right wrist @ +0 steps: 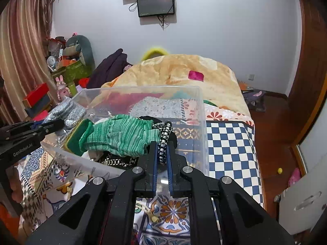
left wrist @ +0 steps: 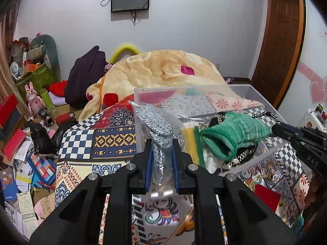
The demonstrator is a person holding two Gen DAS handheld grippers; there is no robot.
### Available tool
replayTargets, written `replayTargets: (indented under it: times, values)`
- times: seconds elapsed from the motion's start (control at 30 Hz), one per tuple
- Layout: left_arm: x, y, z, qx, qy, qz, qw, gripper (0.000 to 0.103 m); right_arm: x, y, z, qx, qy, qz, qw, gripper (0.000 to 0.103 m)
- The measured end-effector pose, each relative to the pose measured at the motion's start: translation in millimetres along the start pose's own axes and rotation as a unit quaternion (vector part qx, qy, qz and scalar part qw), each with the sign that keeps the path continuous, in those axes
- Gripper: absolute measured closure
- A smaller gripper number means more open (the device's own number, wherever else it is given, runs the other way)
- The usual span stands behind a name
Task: Organize soft objects
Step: 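Lower the mesh bag and bracelet into the clear box and open both tools, then grasp the red velvet pouch with the left tool while the right tool grasps the floral scrunchie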
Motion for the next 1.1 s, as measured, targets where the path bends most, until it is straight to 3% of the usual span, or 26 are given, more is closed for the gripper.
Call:
replayTargets:
  times: [0.13, 0.27, 0.37, 0.43, 0.63, 0.7, 0.87, 1.0, 1.1]
  values:
    - [4.8, -0.7, -6.5, 0.011, 0.01, 0.001, 0.9999, 0.084, 3.3, 0.4, -12.5, 0.001, -0.006, -0.005, 1.0, 0.068]
    - [12.0, -2.0, -18.0, 0.017, 0.009, 0.003, 0.9998, 0.078, 8.9, -1.1, -26.5, 0.001, -0.012, -0.013, 1.0, 0.064]
    - [14.8, -4.0, -30.6, 0.028, 0.006, 0.002, 0.9996, 0.065, 11.5, -2.7, -34.6, -0.001, -0.015, -0.013, 1.0, 0.06]
    - [16.3, -6.0, -39.5, 0.033, -0.001, 0.001, 0.9994, 0.049, 14.3, -2.5, -42.8, 0.0, -0.023, -0.014, 1.0, 0.045]
    - [23.7, -25.7, -62.7, 0.057, -0.017, 0.011, 0.9981, 0.024, 27.5, 2.5, -61.3, -0.001, -0.034, -0.022, 0.999, 0.023]
    - [29.3, -34.9, -61.9, 0.07, -0.01, 0.017, 0.9974, 0.02, 35.1, 4.2, -64.6, 0.0, -0.031, -0.024, 0.999, 0.022]
    - [49.0, -63.3, -44.6, 0.09, 0.027, 0.044, 0.9946, 0.02, 58.4, 7.7, -63.7, -0.004, -0.002, -0.019, 1.0, 0.022]
    - [62.5, -78.5, -23.3, 0.112, 0.063, 0.037, 0.991, 0.022, 75.6, 9.0, -61.7, -0.001, 0.02, -0.012, 1.0, 0.022]
    - [69.7, -86.8, -8.9, 0.138, 0.089, 0.029, 0.9861, 0.042, 84.3, 8.0, -64.0, 0.002, 0.028, -0.01, 1.0, 0.022]
Point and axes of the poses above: each gripper's, at about its wrist camera, not at the fingertips, and z roughly the way its jaws point, y to its left, x to its underside, the point moved 2 cm from there along z, roughly the way its jaws point, and after that the axes turned 1 degree about -x, right-handed, at the moved point
